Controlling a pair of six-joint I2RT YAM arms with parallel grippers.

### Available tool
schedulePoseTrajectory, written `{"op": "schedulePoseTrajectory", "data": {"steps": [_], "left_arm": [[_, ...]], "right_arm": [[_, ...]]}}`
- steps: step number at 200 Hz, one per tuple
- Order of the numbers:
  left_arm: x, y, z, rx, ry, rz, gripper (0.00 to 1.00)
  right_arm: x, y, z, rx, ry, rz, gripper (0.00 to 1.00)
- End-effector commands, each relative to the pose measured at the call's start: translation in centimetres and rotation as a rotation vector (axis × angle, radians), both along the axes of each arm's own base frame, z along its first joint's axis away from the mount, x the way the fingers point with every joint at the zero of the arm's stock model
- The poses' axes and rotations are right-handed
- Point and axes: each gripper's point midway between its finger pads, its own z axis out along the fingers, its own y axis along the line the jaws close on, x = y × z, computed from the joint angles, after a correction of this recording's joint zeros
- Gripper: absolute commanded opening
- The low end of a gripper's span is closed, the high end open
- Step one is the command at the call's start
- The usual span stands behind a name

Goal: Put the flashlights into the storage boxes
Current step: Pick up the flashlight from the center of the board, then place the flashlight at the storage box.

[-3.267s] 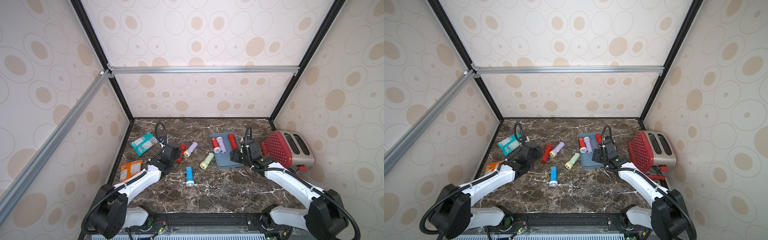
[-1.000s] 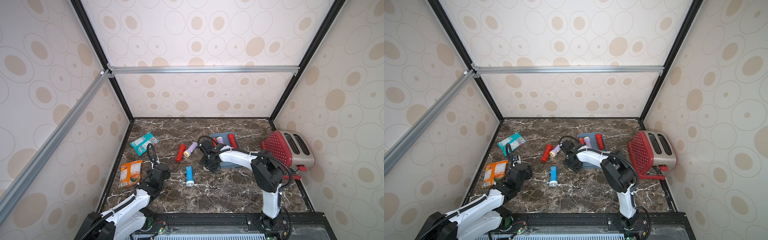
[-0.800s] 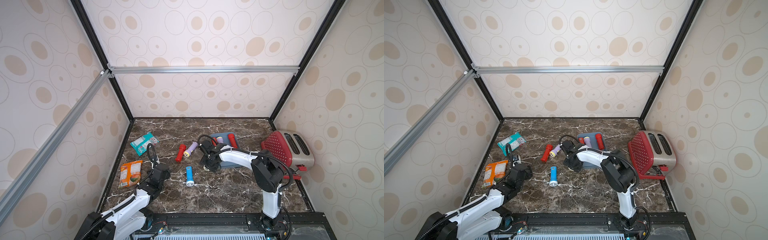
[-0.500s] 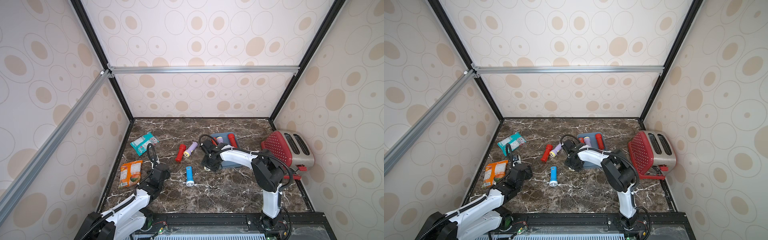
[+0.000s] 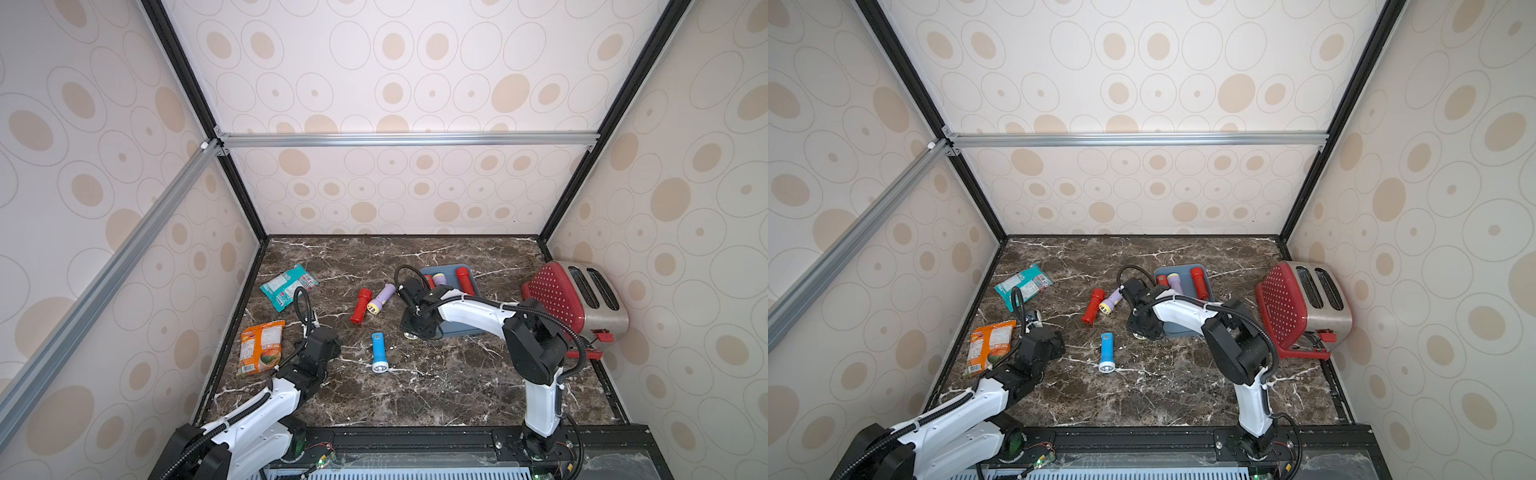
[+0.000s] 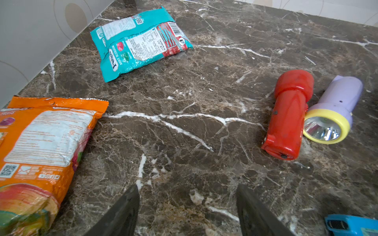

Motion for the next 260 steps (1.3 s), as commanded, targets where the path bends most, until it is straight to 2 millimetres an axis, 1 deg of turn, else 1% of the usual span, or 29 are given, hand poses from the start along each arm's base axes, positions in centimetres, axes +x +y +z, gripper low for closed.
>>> {"op": "schedulePoseTrajectory", "data": {"steps": [1, 43, 62, 78, 98, 120, 145, 169, 180, 193, 212, 236, 260], "left_arm": [[0.7, -0.1, 1.2, 0.0, -0.037, 0.001, 0.74], [0.7, -0.1, 1.2, -0.001, -0.036, -0.001, 0.74], [0.7, 0.0, 1.3, -0.001, -0.038, 0.002, 0.74], [0.6, 0.1, 1.4, -0.003, -0.043, 0.005, 0.74], [0.5, 0.1, 1.4, -0.008, -0.047, 0.007, 0.75], [0.4, -0.1, 1.5, -0.019, -0.054, -0.006, 0.75], [0.5, -0.5, 1.4, -0.024, -0.052, -0.029, 0.75], [0.7, -0.9, 1.1, -0.024, -0.034, -0.05, 0.75], [0.8, -1.1, 0.8, -0.019, -0.02, -0.056, 0.75], [1.0, -1.2, 0.6, -0.016, -0.007, -0.06, 0.75], [1.1, -1.3, 0.4, -0.01, 0.006, -0.06, 0.74], [1.0, -1.2, 0.5, -0.013, 0.002, -0.056, 0.74], [0.8, -1.1, 0.7, -0.021, -0.013, -0.052, 0.74]], "right_arm": [[1.0, 0.9, 2.9, -0.002, -0.111, 0.104, 0.44], [2.4, 1.1, 5.9, -0.019, -0.257, 0.243, 0.43], [2.9, 0.3, 6.8, -0.033, -0.295, 0.278, 0.43], [3.6, -1.3, 7.5, -0.07, -0.325, 0.273, 0.43], [5.0, -4.1, 8.8, -0.111, -0.379, 0.255, 0.43], [6.3, -7.0, 9.8, -0.125, -0.418, 0.228, 0.43], [7.1, -10.4, 9.5, -0.159, -0.415, 0.203, 0.43], [7.9, -13.2, 8.0, -0.237, -0.375, 0.214, 0.43], [8.4, -14.1, 7.3, -0.266, -0.348, 0.226, 0.43], [8.6, -14.7, 6.2, -0.305, -0.305, 0.257, 0.43], [9.1, -15.4, 5.1, -0.373, -0.265, 0.305, 0.44], [9.6, -16.0, 4.5, -0.41, -0.255, 0.348, 0.45], [10.3, -16.8, 4.2, -0.41, -0.252, 0.343, 0.45]]}}
